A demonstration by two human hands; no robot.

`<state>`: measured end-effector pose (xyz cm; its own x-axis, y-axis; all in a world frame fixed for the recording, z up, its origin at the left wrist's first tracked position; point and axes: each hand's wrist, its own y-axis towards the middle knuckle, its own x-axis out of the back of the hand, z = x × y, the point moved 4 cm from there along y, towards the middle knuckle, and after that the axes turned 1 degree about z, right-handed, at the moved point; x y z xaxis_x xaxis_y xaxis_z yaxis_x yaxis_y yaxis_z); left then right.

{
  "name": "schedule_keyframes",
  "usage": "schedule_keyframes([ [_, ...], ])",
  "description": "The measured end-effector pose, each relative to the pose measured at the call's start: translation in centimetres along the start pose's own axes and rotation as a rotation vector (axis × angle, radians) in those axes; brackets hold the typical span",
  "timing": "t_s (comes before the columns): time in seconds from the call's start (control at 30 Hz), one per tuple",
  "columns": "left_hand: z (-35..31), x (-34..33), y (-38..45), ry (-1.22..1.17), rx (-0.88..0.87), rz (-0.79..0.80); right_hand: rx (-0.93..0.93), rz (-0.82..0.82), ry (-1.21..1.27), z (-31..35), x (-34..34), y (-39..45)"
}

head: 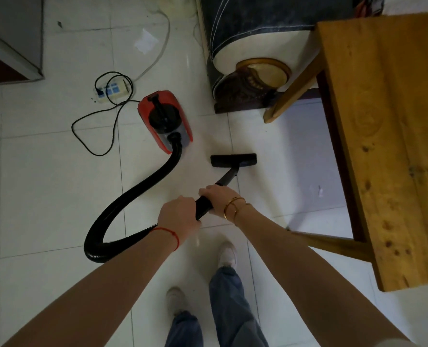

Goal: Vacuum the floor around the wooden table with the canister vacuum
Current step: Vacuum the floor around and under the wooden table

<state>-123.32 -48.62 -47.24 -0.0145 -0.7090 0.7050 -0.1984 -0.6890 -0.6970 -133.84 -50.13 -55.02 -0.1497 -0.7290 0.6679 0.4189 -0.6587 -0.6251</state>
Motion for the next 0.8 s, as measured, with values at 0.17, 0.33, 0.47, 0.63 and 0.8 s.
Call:
schedule_keyframes([
  [0.17, -2.4, 3.0, 4.2, -0.095, 0.053, -0.073, 0.034, 0.009, -0.032, -4.1, 4.5, 2.6],
  [0.33, -3.7, 4.7, 6.8, -0.108, 0.098, -0.137, 0.057, -0.009, -0.033, -6.2, 7.3, 4.5],
  [0.47, -3.9, 5.8, 7.6, -0.066, 0.109, -0.182, 0.064, -0.053, -0.006, -6.7, 8.2, 5.1],
  [0.63, -2.5, 6.5, 7.1, -0.002, 0.127, -0.206, 0.083, -0.098, 0.055, -5.1, 8.6, 5.6],
  [0.8, -0.5, 6.1, 5.1, 0.056, 0.132, -0.184, 0.096, -0.099, 0.09, -2.3, 7.2, 5.2],
])
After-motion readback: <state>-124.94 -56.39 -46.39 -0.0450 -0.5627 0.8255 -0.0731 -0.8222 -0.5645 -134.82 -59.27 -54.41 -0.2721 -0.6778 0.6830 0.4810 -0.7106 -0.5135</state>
